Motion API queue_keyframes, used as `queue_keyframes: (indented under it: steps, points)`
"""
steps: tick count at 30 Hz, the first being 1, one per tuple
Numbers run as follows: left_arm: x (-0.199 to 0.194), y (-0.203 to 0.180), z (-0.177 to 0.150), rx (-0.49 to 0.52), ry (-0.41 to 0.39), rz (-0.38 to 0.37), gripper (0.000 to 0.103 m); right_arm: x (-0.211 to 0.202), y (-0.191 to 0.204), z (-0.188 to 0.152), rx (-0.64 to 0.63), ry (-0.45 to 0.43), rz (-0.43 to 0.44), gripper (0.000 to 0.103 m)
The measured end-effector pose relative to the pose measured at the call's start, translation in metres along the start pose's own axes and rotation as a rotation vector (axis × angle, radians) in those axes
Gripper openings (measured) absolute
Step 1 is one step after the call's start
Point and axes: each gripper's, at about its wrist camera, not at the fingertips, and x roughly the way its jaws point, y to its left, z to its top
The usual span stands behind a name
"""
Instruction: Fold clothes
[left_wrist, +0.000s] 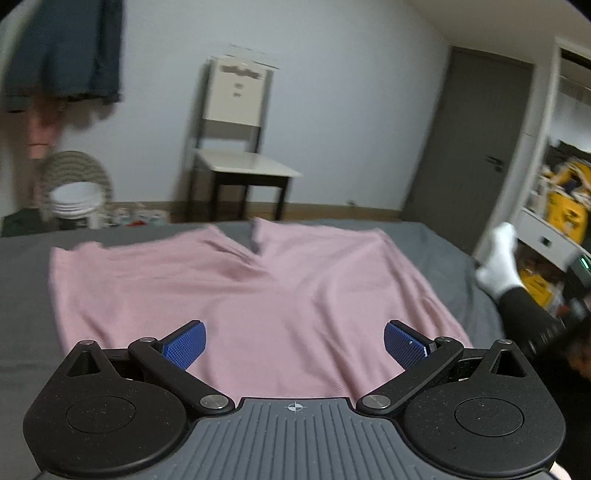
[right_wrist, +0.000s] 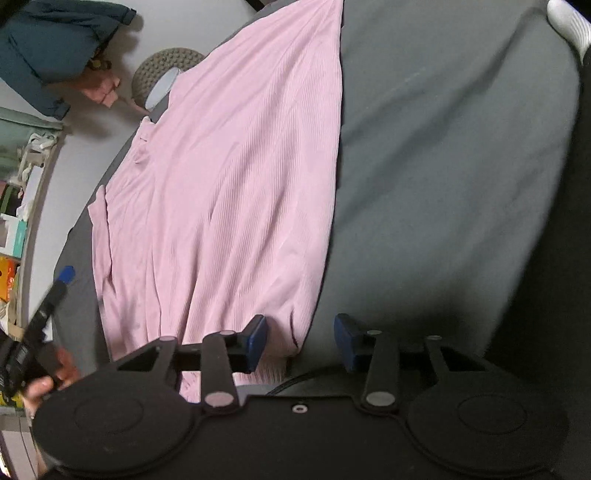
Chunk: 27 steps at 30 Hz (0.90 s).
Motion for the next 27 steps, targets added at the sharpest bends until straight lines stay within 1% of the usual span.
queue_keyframes:
  steps: [1, 2, 3, 4, 5, 7, 10, 12, 13, 15, 17, 18, 19, 20, 21, 22, 23, 25, 27]
  points:
    - [-0.003, 0.008, 0.004, -0.013, -0.011, 0.036, 0.103, 0.0, 0.0, -0.001, 0.006, -0.008, 0.008, 0.026]
    - [-0.004, 0.018, 0.008, -0.034, -0.021, 0.076, 0.103, 0.0, 0.0, -0.001, 0.017, -0.002, 0.025, 0.02]
    - [-0.005, 0.027, 0.012, -0.055, -0.032, 0.117, 0.103, 0.002, 0.0, -0.002, 0.029, 0.014, 0.046, 0.009]
    - [-0.006, 0.039, 0.015, -0.092, -0.038, 0.157, 0.103, 0.004, 0.003, -0.004, 0.039, 0.027, 0.053, 0.008]
    - [-0.007, 0.052, 0.018, -0.13, -0.045, 0.197, 0.103, 0.005, 0.007, -0.007, 0.034, 0.03, 0.039, 0.007]
    - [-0.009, 0.075, 0.022, -0.204, -0.05, 0.269, 0.103, 0.004, 0.013, -0.013, 0.002, 0.026, -0.007, 0.004]
    - [-0.012, 0.109, 0.026, -0.301, -0.039, 0.369, 0.103, -0.007, 0.017, -0.018, -0.034, 0.015, -0.085, 0.003]
    - [-0.013, 0.126, 0.028, -0.333, -0.032, 0.423, 0.103, -0.013, 0.017, -0.022, -0.044, 0.014, -0.123, 0.003]
    - [-0.012, 0.133, 0.028, -0.346, -0.029, 0.437, 0.103, -0.016, 0.016, -0.023, -0.05, 0.013, -0.143, 0.003]
    - [-0.012, 0.147, 0.028, -0.372, -0.023, 0.466, 0.103, -0.017, 0.021, -0.024, -0.046, 0.011, -0.169, 0.003]
    - [-0.005, 0.157, 0.027, -0.399, -0.021, 0.469, 0.103, -0.016, 0.027, -0.025, -0.039, 0.009, -0.193, 0.008]
    - [-0.001, 0.16, 0.027, -0.411, -0.014, 0.467, 0.103, -0.017, 0.035, -0.026, -0.054, -0.003, -0.212, 0.017]
    - [0.003, 0.164, 0.027, -0.423, -0.007, 0.465, 0.103, -0.019, 0.045, -0.028, -0.084, -0.025, -0.237, 0.03]
    - [0.006, 0.164, 0.026, -0.425, -0.011, 0.457, 0.103, -0.022, 0.058, -0.03, -0.134, -0.054, -0.261, 0.033]
    - [0.009, 0.164, 0.024, -0.42, -0.018, 0.452, 0.103, -0.026, 0.072, -0.033, -0.199, -0.089, -0.284, 0.035]
    - [0.013, 0.163, 0.023, -0.408, -0.02, 0.452, 0.103, -0.03, 0.087, -0.035, -0.264, -0.125, -0.307, 0.035]
    - [0.016, 0.162, 0.021, -0.396, -0.021, 0.452, 0.103, -0.031, 0.106, -0.035, -0.336, -0.155, -0.311, 0.035]
    - [0.025, 0.159, 0.017, -0.374, -0.012, 0.449, 0.103, -0.027, 0.15, -0.027, -0.478, -0.197, -0.279, 0.035]
    - [0.032, 0.157, 0.014, -0.364, -0.005, 0.439, 0.103, -0.013, 0.195, -0.009, -0.59, -0.211, -0.222, 0.035]
